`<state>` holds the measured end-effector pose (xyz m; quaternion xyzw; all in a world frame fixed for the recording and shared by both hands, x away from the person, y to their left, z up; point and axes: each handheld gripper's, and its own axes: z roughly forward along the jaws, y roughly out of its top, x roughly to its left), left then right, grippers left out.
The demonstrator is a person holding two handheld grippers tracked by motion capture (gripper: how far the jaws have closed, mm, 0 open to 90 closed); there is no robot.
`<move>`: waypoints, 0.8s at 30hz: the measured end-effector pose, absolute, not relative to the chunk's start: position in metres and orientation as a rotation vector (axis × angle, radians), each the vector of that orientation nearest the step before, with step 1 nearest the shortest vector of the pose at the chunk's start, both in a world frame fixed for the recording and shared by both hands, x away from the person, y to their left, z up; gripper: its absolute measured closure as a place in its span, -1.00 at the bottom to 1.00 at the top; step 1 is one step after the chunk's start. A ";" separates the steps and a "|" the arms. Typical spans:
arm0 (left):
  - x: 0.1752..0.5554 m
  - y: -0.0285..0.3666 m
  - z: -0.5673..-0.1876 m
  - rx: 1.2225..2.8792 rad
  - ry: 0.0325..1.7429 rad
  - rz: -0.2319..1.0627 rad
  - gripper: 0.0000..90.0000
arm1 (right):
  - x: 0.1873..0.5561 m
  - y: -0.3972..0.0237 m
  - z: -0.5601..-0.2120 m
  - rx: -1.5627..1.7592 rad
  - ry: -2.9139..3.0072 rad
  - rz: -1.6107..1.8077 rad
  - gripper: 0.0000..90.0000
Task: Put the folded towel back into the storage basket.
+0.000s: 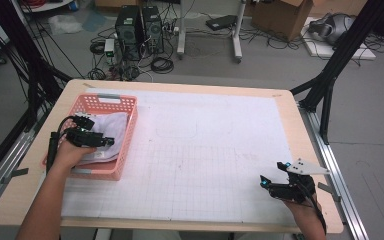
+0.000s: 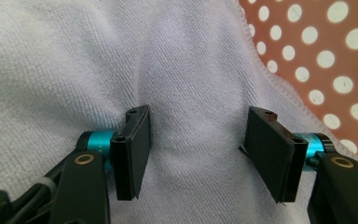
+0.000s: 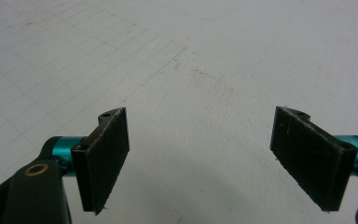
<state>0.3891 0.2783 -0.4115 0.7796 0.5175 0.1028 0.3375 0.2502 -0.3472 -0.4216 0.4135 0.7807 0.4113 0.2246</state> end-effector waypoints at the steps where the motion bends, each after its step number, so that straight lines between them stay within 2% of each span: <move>1: 0.390 0.280 -0.411 2.007 1.372 0.264 -0.18 | 0.250 -0.348 -0.422 1.138 2.156 1.133 -0.59; 3: 0.392 0.284 -0.412 1.957 1.476 0.313 -0.28 | 0.250 -0.348 -0.422 1.142 2.152 1.133 -0.59; 10: 0.396 0.282 -0.415 1.982 1.472 0.409 -0.28 | 0.250 -0.348 -0.423 1.140 2.157 1.130 -0.59; 14: 0.398 0.280 -0.414 2.011 1.445 0.464 -0.38 | 0.250 -0.349 -0.423 1.145 2.158 1.127 -0.59; 15: 0.395 0.282 -0.408 1.942 1.432 0.509 -0.37 | 0.250 -0.349 -0.423 1.147 2.158 1.127 -0.59; 16: 0.395 0.282 -0.408 1.942 1.432 0.509 -0.33 | 0.250 -0.349 -0.422 1.142 2.153 1.131 -0.59; 17: 0.390 0.288 -0.399 1.845 1.401 0.546 -0.32 | 0.250 -0.350 -0.422 1.149 2.152 1.130 -0.59; 18: 0.390 0.288 -0.399 1.845 1.401 0.546 -0.35 | 0.250 -0.350 -0.422 1.154 2.150 1.130 -0.59; 20: 0.381 0.299 -0.386 1.709 1.365 0.613 -0.36 | 0.250 -0.351 -0.423 1.155 2.151 1.129 -0.59; 24: 0.373 0.312 -0.378 1.642 1.398 0.646 -0.32 | 0.250 -0.350 -0.423 1.151 2.153 1.129 -0.59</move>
